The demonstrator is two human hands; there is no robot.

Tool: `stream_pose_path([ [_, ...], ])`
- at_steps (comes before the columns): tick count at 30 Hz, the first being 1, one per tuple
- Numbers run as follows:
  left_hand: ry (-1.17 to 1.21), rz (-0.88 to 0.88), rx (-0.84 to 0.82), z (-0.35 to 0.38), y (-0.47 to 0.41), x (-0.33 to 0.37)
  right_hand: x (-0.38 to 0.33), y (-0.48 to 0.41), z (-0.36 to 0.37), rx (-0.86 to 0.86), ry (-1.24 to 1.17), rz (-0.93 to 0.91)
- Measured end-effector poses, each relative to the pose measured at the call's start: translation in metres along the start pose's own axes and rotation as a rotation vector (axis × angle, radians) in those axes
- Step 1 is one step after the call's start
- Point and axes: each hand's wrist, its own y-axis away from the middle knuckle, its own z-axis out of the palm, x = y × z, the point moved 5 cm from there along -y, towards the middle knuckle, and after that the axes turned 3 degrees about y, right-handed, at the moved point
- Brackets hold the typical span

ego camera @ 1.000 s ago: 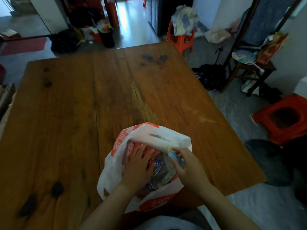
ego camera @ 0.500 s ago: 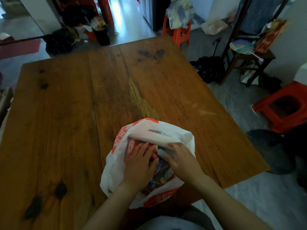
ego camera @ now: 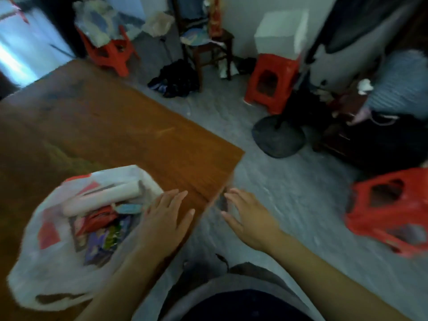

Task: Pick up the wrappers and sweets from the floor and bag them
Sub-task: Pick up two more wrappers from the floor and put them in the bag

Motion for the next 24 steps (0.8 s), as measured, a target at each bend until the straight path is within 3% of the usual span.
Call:
stream_pose_path([
  [12,-0.032,0.738,-0.256,0.154,0.011,0.342,0.227,0.282,-0.08,0.42,-0.089,0.643],
  [18,-0.115,1.062,-0.465,0.227,0.052,0.477,0.277,0.416,-0.063,0.568,-0.236,1.017],
  [24,-0.181,1.213,-0.576,0.269,0.074,0.549,0.308,0.461,-0.072,0.668,-0.321,1.173],
])
